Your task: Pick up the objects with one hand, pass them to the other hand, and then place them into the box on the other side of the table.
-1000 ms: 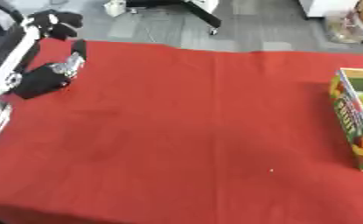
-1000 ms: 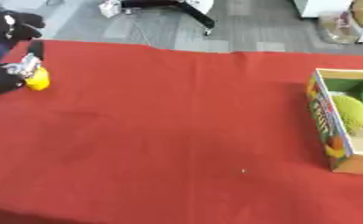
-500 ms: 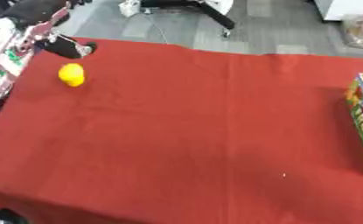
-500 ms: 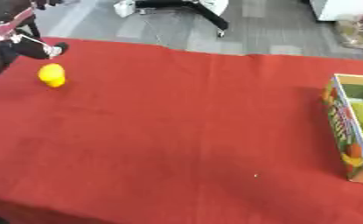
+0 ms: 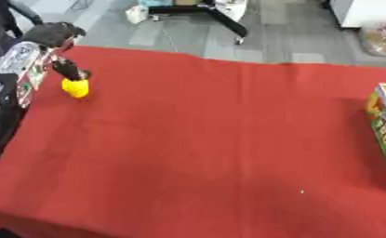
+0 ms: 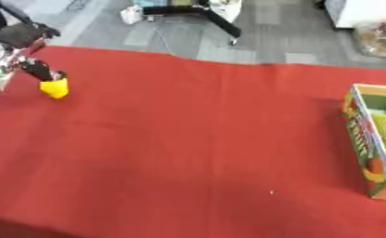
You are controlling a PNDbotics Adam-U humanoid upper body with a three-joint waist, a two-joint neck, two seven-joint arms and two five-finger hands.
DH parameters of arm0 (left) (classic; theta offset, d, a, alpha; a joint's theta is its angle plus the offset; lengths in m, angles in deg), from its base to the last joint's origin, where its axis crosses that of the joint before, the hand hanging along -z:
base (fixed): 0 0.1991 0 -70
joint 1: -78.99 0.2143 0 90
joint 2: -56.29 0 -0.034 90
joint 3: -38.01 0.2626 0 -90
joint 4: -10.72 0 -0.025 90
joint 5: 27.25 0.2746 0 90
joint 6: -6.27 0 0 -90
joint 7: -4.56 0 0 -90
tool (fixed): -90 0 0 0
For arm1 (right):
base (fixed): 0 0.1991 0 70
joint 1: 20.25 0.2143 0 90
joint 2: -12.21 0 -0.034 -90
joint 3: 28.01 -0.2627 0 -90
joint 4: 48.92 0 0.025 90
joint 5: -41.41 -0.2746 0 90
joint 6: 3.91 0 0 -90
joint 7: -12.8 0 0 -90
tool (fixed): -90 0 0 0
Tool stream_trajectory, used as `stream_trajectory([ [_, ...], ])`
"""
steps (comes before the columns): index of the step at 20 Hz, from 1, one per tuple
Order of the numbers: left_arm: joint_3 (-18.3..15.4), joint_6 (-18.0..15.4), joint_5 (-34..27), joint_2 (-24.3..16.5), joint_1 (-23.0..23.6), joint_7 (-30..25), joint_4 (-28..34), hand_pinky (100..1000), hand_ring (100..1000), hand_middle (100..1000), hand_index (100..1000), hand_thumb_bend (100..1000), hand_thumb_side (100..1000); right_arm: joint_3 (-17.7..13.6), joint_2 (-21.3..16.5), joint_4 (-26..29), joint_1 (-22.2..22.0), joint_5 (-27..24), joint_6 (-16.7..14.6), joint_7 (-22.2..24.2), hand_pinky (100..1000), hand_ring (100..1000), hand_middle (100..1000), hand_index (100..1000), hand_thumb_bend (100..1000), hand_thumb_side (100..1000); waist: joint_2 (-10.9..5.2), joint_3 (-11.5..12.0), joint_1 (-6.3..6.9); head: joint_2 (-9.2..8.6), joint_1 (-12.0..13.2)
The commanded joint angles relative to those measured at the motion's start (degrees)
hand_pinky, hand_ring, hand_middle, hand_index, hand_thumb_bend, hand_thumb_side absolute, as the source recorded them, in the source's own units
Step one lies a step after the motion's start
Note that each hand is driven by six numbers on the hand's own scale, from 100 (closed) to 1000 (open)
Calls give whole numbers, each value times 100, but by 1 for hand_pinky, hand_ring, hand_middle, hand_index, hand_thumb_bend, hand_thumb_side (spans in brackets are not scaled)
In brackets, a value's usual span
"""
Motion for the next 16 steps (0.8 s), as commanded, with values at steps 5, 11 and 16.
stream_trajectory([
  [5, -267, 240, 44, -172, -107, 127, -529, 804, 769, 775, 905, 371, 261, 26, 145, 117, -55, 50, 120, 157, 768, 708, 601, 939, 100, 307, 127, -84, -47, -125, 8],
  [11, -314, 346, 5, -163, -36, 95, -774, 804, 773, 778, 907, 369, 274, 51, 293, 117, -112, 129, 193, 221, 762, 703, 591, 937, 100, 309, 217, -124, -90, -137, 20],
  [16, -355, 488, -7, -134, 34, 366, -828, 787, 759, 766, 896, 339, 260, 64, 401, 117, -135, 198, 226, 246, 758, 699, 585, 936, 100, 307, 310, -151, -131, -170, 35],
])
